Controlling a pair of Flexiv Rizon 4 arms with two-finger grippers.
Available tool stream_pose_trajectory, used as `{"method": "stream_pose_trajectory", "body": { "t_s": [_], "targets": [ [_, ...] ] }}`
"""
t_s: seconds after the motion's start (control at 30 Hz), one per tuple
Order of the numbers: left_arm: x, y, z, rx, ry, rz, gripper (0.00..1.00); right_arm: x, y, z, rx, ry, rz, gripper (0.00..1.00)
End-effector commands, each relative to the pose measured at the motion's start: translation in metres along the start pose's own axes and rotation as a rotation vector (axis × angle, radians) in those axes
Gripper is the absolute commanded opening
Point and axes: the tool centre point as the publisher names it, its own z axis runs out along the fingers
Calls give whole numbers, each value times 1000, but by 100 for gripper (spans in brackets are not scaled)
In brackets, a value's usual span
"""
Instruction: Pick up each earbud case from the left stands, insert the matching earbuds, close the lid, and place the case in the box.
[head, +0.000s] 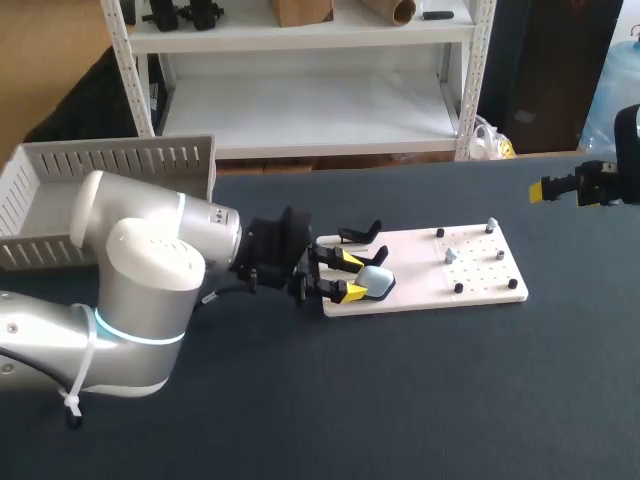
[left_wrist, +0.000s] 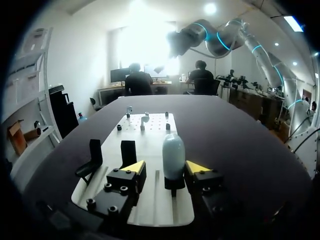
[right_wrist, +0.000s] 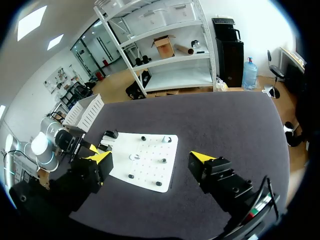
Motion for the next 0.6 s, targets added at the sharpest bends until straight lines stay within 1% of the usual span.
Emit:
{"method": "stream_pose_trajectory", "body": {
  "t_s": [0.03,0.6],
  "targets": [
    [1,3,4,7,-3,-1,48,0,-1,1,-6,1,-1,100],
    [-3,3,9,24,-18,-14,48,0,-1,1,-6,1,-1,100]
  ]
}}
